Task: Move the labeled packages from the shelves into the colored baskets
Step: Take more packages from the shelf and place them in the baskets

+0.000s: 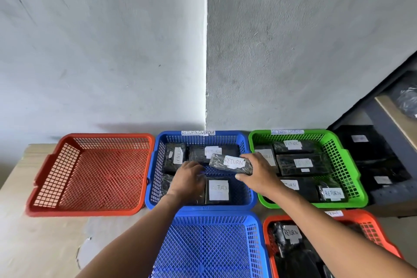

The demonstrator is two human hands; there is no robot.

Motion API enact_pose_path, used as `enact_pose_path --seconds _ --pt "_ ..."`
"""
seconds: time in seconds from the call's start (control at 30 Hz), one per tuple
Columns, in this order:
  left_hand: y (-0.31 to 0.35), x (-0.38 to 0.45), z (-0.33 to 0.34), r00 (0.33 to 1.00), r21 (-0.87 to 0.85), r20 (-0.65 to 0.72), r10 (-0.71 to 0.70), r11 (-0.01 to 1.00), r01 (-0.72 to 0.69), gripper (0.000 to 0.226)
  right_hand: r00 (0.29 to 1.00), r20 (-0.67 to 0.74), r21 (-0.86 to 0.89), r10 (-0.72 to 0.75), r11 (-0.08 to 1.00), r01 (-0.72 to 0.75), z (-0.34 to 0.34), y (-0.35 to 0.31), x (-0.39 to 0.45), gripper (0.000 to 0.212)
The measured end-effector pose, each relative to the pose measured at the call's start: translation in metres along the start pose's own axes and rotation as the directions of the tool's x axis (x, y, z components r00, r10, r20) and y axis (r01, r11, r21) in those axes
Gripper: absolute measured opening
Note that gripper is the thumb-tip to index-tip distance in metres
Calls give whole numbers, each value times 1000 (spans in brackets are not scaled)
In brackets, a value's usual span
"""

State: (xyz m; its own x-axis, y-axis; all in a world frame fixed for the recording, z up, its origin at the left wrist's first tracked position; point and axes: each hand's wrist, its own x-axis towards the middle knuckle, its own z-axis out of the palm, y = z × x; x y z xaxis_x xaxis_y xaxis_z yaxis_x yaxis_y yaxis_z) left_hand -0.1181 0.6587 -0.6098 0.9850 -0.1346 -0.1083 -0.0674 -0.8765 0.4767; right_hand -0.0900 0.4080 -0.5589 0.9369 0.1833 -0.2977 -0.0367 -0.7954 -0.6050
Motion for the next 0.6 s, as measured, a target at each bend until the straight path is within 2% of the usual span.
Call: enact_pose_path --seconds 0.07,0.13,0.2,0.3,0.4,0.5,0.6 --pt "-6 -1 -8 988 -59 -123 -98 994 92 27 999 48 -24 -11 1000 12 3 -2 9 64" --pt "-14 -2 -15 975 -39 -139 -176 984 172 33 997 70 -76 -33 996 38 8 -4 20 64" --pt "-21 -2 -17 982 65 -74 -171 982 176 38 995 77 -146 -69 986 80 12 -5 30 63" --pt "-21 -4 -18 989 230 88 -121 968 98 38 986 103 -263 -134 952 157 19 -11 42 65" --pt "-21 -8 -13 983 364 150 -102 930 41 38 976 109 -391 -190 894 218 29 -18 51 65" --pt "-23 -10 -9 981 370 156 -113 928 48 43 972 120 -408 -204 882 236 40 -23 56 64" --pt "-25 -9 -13 981 364 168 -97 931 29 46 981 112 -414 -160 890 192 51 -26 58 66"
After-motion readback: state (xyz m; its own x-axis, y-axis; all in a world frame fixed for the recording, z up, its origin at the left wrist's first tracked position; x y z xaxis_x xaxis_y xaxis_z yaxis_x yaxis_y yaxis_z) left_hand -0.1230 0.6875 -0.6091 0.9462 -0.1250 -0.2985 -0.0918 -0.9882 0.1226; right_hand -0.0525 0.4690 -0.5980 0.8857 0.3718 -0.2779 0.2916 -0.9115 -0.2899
